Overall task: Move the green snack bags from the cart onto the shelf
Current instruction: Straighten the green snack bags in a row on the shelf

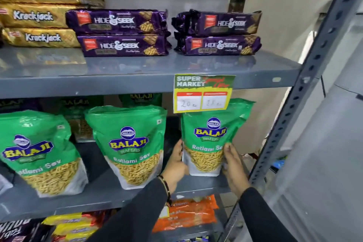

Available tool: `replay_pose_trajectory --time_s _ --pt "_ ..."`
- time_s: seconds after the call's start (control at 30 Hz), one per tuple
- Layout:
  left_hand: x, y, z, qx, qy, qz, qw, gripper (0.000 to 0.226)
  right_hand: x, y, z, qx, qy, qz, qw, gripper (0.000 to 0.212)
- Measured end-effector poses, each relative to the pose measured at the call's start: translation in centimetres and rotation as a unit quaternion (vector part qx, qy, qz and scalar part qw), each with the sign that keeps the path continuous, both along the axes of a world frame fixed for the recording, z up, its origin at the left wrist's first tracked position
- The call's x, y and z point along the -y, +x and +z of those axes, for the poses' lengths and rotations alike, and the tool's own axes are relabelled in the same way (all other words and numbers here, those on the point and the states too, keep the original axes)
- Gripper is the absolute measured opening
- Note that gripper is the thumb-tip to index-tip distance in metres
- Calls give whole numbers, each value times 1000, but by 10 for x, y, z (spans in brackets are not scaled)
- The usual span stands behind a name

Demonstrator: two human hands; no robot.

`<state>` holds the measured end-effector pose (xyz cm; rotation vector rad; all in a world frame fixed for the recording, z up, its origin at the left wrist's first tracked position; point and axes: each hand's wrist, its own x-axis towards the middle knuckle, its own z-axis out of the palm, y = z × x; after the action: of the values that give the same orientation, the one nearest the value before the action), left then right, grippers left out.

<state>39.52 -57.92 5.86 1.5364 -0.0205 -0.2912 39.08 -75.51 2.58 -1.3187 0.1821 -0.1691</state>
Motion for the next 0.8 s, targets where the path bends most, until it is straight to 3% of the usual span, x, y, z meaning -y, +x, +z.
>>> replay_pose_trajectory --time_s 0.2,0.4,0.6,0.73,0.8 --pt "2 -8 -13 4 -9 10 1000 92 14 -1 4 -9 -6 4 1000 17" --pt "0 -12 -21 15 -10 3 1000 93 16 -3 10 -20 -13 10 1000 17" --pt "4 -1 -23 7 -13 1 1000 98 17 -7 2 -8 -12 5 1000 56" --pt "8 -2 -18 18 -33 3 999 97 17 -9 2 -8 -8 4 1000 27" --pt "9 -6 -18 17 -40 1 999 96 17 -8 3 -10 -9 8 1000 28"
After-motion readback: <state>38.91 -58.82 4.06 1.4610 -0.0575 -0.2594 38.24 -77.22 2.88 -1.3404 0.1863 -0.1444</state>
